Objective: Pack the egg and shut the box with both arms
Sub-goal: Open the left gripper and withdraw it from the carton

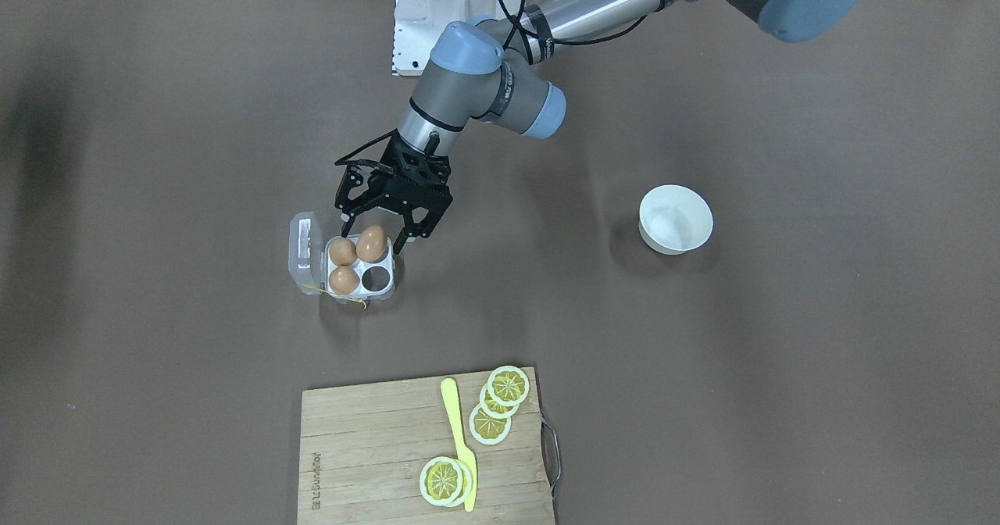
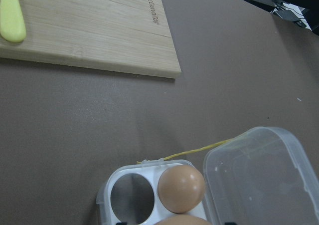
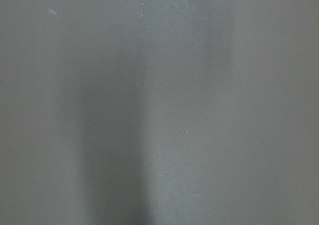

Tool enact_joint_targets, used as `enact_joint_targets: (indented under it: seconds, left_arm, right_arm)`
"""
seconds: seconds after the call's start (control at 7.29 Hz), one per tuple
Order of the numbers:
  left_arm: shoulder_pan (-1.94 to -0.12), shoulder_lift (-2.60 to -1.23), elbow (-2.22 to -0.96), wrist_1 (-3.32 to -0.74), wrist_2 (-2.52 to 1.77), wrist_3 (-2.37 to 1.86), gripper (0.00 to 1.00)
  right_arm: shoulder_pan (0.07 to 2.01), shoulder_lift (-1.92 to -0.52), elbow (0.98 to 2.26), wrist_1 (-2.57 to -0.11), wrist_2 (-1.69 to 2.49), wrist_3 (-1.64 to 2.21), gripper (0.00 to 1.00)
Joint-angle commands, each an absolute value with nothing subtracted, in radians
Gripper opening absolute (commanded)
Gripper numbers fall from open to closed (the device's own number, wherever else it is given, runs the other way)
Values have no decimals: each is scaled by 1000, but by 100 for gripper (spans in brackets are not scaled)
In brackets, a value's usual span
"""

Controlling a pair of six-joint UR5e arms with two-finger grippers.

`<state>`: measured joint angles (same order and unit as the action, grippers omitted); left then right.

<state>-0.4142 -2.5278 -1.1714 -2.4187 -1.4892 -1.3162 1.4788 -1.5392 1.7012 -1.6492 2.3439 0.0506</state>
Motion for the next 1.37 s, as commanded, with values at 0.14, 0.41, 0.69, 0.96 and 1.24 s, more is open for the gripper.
enact_joint_targets:
  seconds: [0.14, 0.41, 0.69, 0.96, 1.24]
  left_arm:
    - [-414, -2526, -1173, -2419, -1488, -1316, 82]
    - [-416, -2525, -1173, -2421, -1488, -1316, 81]
    - [-440, -2502, -1204, -2419, -1505, -1287, 81]
    - [-524, -2339, -1355, -2408, -1679, -1207, 81]
    - [-689, -2194, -1487, -2344, -1944, -1107, 80]
  right_arm:
    - [1479, -1537, 1701, -1649, 2344, 51, 100]
    - [1479, -1537, 1701, -1649, 2344, 51, 100]
    - [1479, -1537, 1703, -1649, 2344, 51, 100]
    - [1479, -1537, 1736, -1649, 2344, 51, 100]
    - [1461, -1526, 1788, -1655, 2367, 54, 100]
